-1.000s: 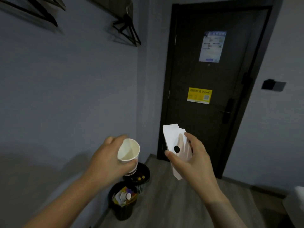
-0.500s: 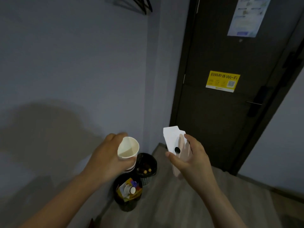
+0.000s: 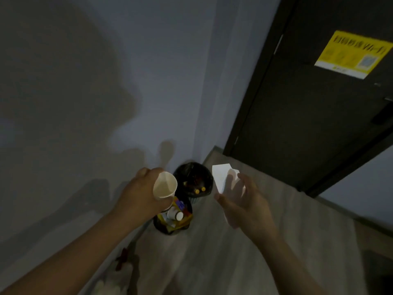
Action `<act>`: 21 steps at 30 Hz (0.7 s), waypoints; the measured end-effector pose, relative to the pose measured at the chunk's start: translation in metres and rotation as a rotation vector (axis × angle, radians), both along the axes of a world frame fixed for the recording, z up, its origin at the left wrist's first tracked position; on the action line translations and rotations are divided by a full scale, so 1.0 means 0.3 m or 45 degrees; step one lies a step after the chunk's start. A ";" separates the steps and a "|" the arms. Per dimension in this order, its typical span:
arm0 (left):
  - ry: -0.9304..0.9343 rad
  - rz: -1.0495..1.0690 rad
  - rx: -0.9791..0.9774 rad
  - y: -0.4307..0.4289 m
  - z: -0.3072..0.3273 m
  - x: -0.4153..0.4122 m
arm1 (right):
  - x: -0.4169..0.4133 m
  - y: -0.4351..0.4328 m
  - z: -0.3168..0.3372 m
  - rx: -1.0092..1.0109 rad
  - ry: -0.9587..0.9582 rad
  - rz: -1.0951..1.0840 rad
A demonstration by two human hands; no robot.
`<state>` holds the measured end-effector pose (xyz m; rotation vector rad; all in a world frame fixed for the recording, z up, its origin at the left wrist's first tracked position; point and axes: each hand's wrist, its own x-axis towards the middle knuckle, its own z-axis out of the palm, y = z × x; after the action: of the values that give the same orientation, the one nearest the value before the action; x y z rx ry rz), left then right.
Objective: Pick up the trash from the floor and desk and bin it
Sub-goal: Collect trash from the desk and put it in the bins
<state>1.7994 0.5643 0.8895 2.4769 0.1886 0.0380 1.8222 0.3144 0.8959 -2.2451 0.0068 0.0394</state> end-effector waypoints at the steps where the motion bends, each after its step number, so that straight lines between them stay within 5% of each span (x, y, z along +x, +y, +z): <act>1: 0.034 -0.011 0.001 0.017 -0.050 0.024 | 0.026 0.017 -0.039 0.002 0.028 -0.003; 11: 0.315 0.170 -0.203 0.080 -0.590 0.189 | 0.300 0.124 -0.533 -0.146 0.244 0.055; 21: 0.332 0.355 -0.185 0.089 -1.221 0.339 | 0.454 0.143 -1.158 -0.190 0.355 0.107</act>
<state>1.9010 0.5908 0.5231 2.2873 0.6247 -0.1751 1.9585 0.3574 0.5484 -2.3701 0.0679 0.4093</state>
